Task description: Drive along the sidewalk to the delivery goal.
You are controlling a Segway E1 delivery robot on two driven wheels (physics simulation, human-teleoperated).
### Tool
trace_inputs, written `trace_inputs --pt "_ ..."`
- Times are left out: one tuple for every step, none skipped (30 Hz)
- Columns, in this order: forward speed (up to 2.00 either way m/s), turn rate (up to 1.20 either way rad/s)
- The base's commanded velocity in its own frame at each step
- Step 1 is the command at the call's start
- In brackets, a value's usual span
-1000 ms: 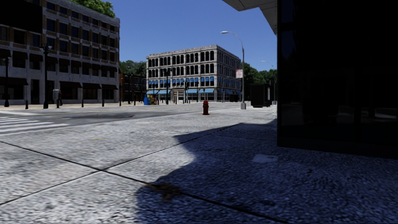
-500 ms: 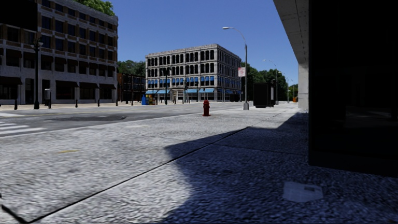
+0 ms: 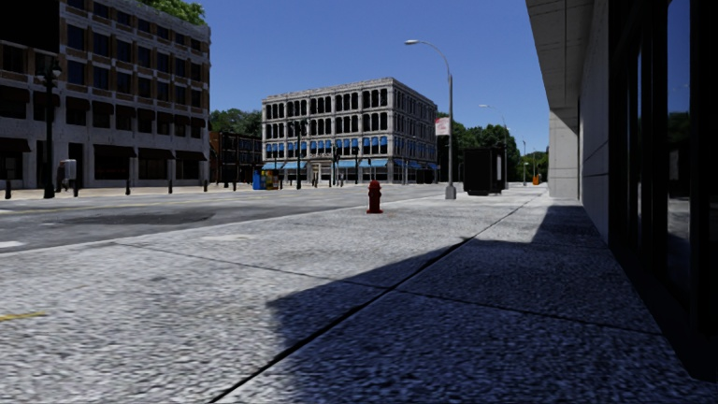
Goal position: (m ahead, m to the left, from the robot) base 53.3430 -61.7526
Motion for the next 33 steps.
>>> trace_inputs --pt "1.94 0.0" --pt "1.94 0.0" --pt "1.94 0.0" --pt "1.94 0.0" --pt "1.94 0.0" --pt "1.94 0.0" --pt "1.94 0.0" --pt "1.94 0.0" --pt "1.94 0.0" --pt "1.94 0.0" --pt "1.94 0.0" --pt "1.94 0.0" --pt "1.94 0.0" --pt "1.94 0.0" --pt "1.94 0.0" --pt "1.94 0.0" --pt "1.94 0.0" --pt "1.94 0.0" --pt "1.94 0.0" --pt "1.94 0.0" --pt "1.94 0.0" --pt "1.94 0.0" --pt "1.94 0.0" --pt "1.94 -0.02" --pt "1.94 -0.08" --pt "1.94 -0.08" --pt "1.94 -0.1" --pt "1.94 -0.15" --pt "1.94 -0.33" --pt "1.94 -0.33" --pt "1.94 -0.39" --pt "1.94 -0.41" --pt "1.94 -0.41"
